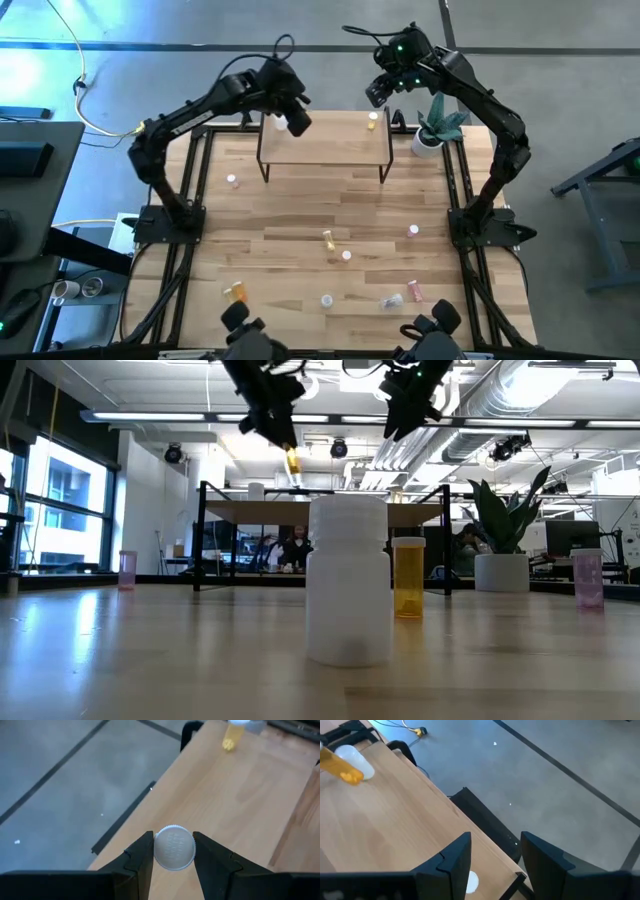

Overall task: Pick and place medicine bottles onto shelf by color
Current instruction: Put the top right orange pill bottle on the shelf

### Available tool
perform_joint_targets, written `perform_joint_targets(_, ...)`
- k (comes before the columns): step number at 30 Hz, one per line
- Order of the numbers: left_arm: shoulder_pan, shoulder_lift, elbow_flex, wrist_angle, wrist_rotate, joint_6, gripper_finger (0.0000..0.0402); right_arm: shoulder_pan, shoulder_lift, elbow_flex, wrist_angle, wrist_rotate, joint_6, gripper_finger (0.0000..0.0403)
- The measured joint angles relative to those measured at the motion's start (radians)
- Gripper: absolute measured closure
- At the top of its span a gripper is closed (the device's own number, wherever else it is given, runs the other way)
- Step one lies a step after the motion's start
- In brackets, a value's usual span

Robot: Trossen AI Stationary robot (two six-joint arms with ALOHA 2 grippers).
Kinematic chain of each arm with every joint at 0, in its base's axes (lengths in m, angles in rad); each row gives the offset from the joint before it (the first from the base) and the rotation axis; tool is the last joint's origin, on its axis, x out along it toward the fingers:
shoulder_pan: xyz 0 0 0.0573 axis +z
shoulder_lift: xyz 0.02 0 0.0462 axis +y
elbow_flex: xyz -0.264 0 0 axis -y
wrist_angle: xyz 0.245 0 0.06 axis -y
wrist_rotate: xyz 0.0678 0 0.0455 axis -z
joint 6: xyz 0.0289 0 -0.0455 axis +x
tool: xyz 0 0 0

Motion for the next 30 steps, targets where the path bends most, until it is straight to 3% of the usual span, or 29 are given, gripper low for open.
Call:
perform_joint_targets(17, -0.002, 0.145, 0.001, 0.001, 0.000, 0.017, 0.0286, 0.000, 0.000, 0.000, -0.002, 0.006, -0.003, 0.0240)
perform_joint_targets(30, -0.004, 0.150, 0.000, 0.005, -0.006, 0.034, 0.0286, 0.000, 0.000, 0.000, -0.002, 0.006, -0.003, 0.0240)
